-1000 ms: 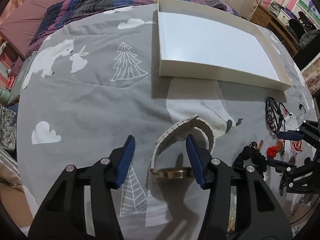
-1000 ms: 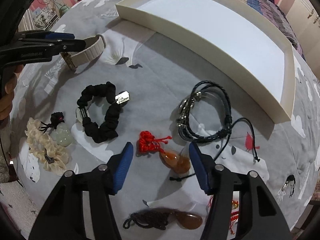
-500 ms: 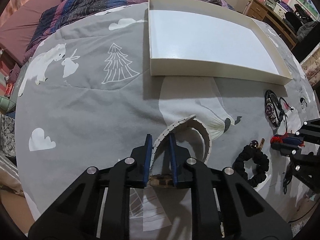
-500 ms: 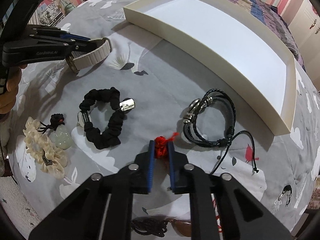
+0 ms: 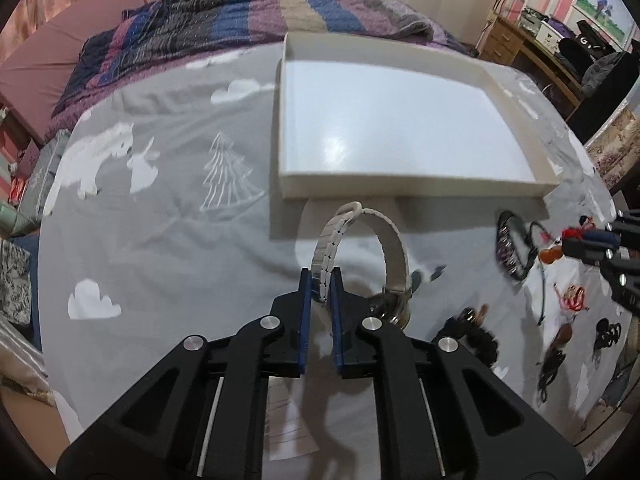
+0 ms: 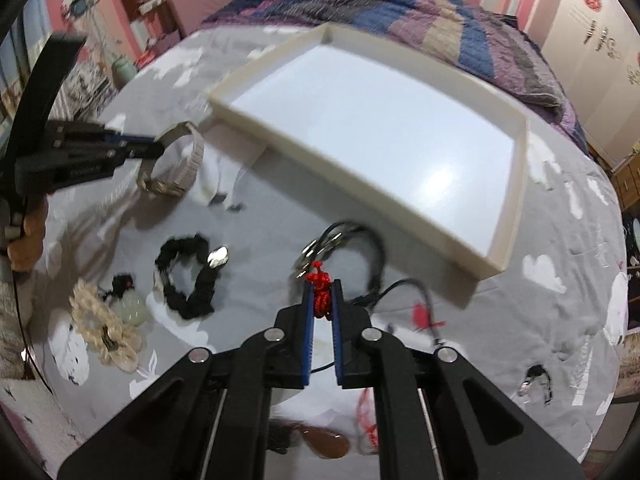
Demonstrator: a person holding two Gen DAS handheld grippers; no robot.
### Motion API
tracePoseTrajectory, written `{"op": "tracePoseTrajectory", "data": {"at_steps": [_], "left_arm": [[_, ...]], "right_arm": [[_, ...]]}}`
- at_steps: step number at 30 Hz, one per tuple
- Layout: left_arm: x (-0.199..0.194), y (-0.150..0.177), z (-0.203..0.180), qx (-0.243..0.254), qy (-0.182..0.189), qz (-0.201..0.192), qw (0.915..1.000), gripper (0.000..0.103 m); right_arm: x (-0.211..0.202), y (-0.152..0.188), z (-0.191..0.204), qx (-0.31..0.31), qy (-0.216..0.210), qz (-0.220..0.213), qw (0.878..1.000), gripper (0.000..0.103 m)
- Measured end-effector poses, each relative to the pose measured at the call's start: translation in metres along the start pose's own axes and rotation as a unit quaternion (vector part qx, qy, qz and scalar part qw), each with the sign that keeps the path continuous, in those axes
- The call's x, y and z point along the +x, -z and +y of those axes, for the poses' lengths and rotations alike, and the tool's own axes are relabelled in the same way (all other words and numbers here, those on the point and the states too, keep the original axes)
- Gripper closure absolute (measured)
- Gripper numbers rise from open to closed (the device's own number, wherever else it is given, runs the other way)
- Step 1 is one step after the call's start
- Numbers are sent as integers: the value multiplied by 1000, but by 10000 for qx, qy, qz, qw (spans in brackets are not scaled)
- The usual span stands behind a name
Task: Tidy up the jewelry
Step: 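Carry the watch with the left gripper into the white tray while the right gripper carries the pendant there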
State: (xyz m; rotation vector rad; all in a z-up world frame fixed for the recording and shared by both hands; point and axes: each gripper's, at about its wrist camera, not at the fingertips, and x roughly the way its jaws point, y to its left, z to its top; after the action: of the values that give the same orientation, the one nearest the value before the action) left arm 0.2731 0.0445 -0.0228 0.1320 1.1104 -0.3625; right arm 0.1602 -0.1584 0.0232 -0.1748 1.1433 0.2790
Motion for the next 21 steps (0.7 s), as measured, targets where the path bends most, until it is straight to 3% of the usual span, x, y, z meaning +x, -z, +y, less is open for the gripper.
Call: {"op": "tracePoseTrajectory", "data": {"at_steps": [7, 13, 21], "left_arm": [[-22, -29, -24, 85, 268, -317, 9991, 96], [-41, -79, -43, 138, 260, -532, 9981, 96], [-12, -163, -57, 314, 46, -505, 9982, 96]], "right_arm": [[-15, -26, -34, 382, 67, -389, 9985, 95], [-37, -71, -73, 761, 256, -837, 9932, 95], [-16, -143, -128, 1161, 643, -921, 9869, 95]]}}
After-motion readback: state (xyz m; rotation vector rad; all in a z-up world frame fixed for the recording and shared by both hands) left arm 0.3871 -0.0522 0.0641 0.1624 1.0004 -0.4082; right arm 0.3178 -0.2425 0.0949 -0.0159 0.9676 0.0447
